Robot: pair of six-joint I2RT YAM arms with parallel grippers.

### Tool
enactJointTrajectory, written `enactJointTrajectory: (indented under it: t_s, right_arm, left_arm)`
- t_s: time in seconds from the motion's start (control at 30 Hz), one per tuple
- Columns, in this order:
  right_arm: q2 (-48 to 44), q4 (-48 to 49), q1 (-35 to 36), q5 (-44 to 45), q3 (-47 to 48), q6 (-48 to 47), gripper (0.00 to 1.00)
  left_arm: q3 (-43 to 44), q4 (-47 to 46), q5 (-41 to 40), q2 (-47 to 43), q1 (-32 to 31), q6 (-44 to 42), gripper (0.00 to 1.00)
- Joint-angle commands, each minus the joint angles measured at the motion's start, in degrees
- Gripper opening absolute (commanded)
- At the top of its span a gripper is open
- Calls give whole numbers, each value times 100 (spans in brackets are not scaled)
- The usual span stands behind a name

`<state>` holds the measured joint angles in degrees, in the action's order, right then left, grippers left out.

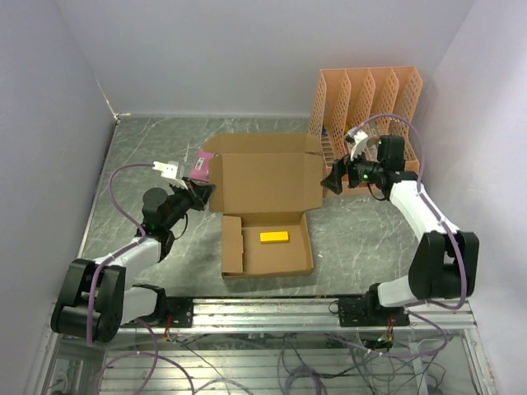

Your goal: Fold the paper box

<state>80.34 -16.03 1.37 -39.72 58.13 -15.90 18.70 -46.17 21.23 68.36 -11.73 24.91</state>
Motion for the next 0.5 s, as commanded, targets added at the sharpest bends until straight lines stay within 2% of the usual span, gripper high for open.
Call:
enactJointTrajectory:
  t_s: [0.0,0.2,0.4,0.47]
  right_arm:
    - [363,374,-47,-726,244,527,93]
    - [1062,519,-49,-1430,547,691,83]
    - [1372,707,-40,-1831,628,634,65]
    - [1398,773,-40,-1894,614,620,55]
  left_arm:
    - [143,-505,51,45,-32,-233,9]
    - [175,-577,106,48,-38,-222,9]
    - [228,-568,151,81,-41,-210,9]
    - [266,-558,153,90,-40,-193,9]
